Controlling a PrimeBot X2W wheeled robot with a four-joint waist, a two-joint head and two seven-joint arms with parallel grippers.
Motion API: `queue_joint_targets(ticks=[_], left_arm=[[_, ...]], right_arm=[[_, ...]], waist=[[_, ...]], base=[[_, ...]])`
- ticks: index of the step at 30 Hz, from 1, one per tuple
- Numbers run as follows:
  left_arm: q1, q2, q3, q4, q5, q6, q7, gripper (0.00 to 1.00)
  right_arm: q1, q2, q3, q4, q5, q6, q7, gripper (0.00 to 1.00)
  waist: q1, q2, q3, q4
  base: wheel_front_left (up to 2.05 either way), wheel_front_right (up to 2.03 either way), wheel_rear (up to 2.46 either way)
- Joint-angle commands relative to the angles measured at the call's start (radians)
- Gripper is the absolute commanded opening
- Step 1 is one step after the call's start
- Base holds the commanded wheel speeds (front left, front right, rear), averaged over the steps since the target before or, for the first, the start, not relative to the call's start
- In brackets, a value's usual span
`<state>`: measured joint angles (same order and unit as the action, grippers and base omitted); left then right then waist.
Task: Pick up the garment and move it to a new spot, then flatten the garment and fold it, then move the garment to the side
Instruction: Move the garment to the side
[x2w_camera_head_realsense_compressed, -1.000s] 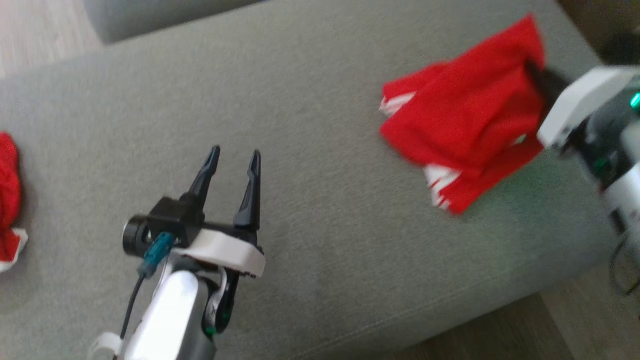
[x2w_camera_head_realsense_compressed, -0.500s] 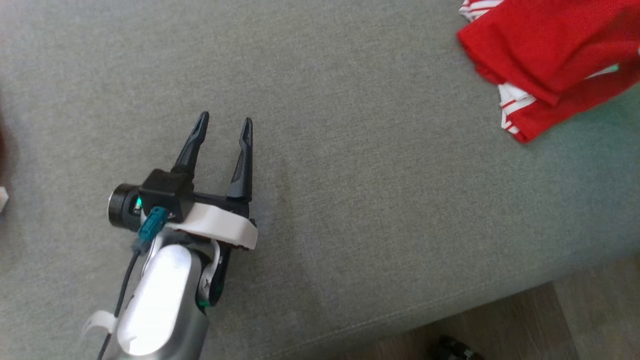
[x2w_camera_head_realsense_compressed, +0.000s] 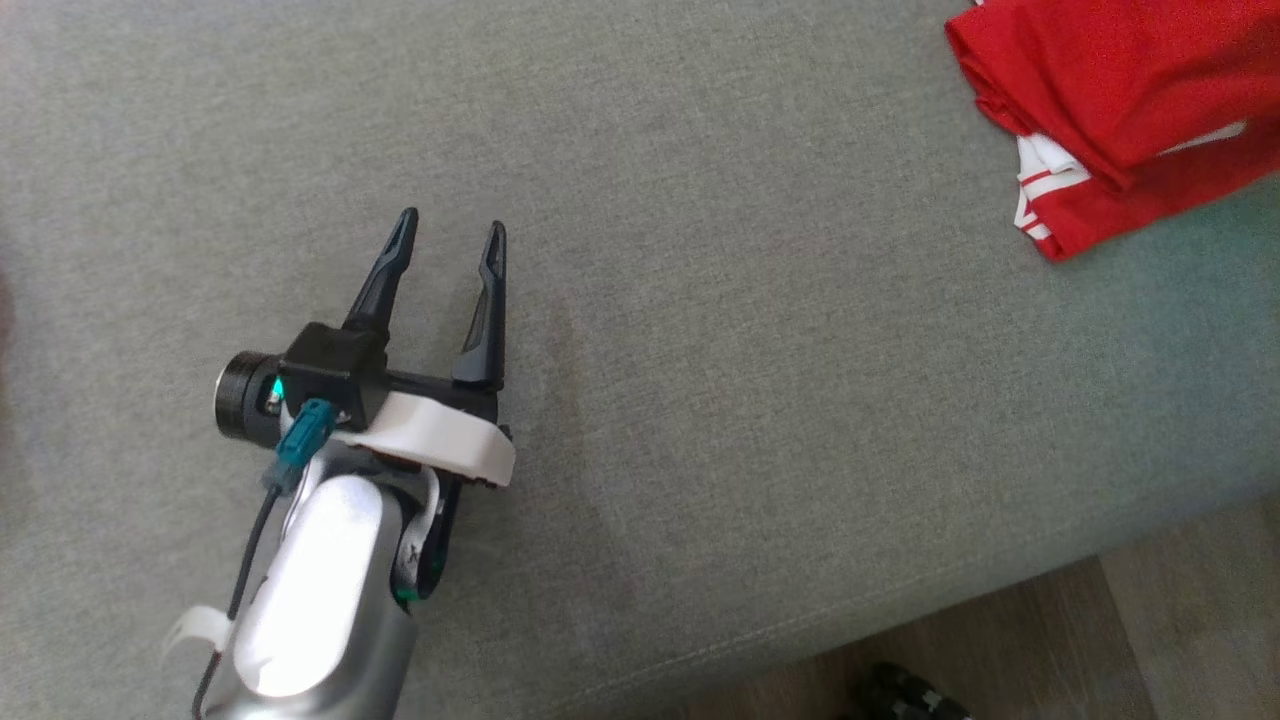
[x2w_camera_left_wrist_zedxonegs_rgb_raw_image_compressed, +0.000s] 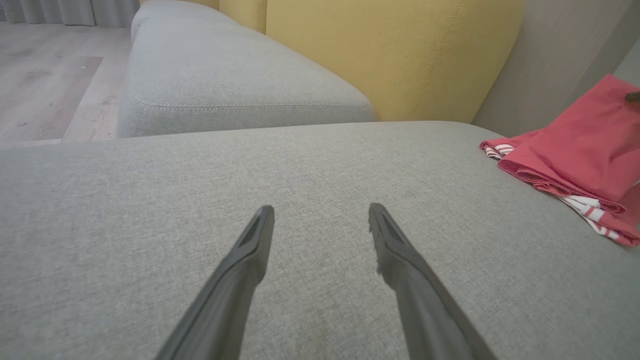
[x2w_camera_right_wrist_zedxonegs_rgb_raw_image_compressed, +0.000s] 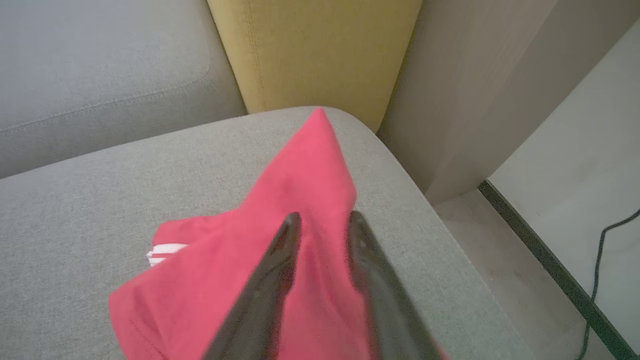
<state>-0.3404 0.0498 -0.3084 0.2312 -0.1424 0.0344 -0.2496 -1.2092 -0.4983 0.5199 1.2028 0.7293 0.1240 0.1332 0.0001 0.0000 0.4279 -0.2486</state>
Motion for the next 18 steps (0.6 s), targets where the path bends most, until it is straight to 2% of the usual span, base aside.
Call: queue_joint_targets(ticks=[1, 7, 14, 18], left_arm=[[-0.019, 0.005, 0.034, -0.027, -0.001, 0.000, -0.012, 1.00], [0.007, 0.003, 0.054, -0.035, -0.023, 0.003, -0.012, 1.00], [0.073, 0.001, 0.091, -0.062, -0.060, 0.012, -0.012, 1.00], [0.104, 0.001, 0.113, -0.072, -0.066, 0.014, -0.012, 1.00]], right_arm=[[-0.016, -0.008, 0.013, -0.024, -0.005, 0.007, -0.029, 1.00], [0.015, -0.013, 0.049, -0.076, -0.028, 0.007, -0.131, 1.00], [0.138, -0.011, 0.077, -0.230, -0.016, 0.007, -0.277, 1.00], [0.212, -0.011, 0.062, -0.285, -0.011, 0.007, -0.318, 1.00]], waist=[[-0.0001, 0.0000, -0.015, 0.007], [-0.0001, 0.0000, -0.089, 0.033], [-0.0001, 0.0000, -0.232, 0.086], [-0.0001, 0.0000, -0.290, 0.110]], base=[[0.00, 0.00, 0.00], [0.00, 0.00, 0.00], [0.00, 0.00, 0.00], [0.00, 0.00, 0.00]])
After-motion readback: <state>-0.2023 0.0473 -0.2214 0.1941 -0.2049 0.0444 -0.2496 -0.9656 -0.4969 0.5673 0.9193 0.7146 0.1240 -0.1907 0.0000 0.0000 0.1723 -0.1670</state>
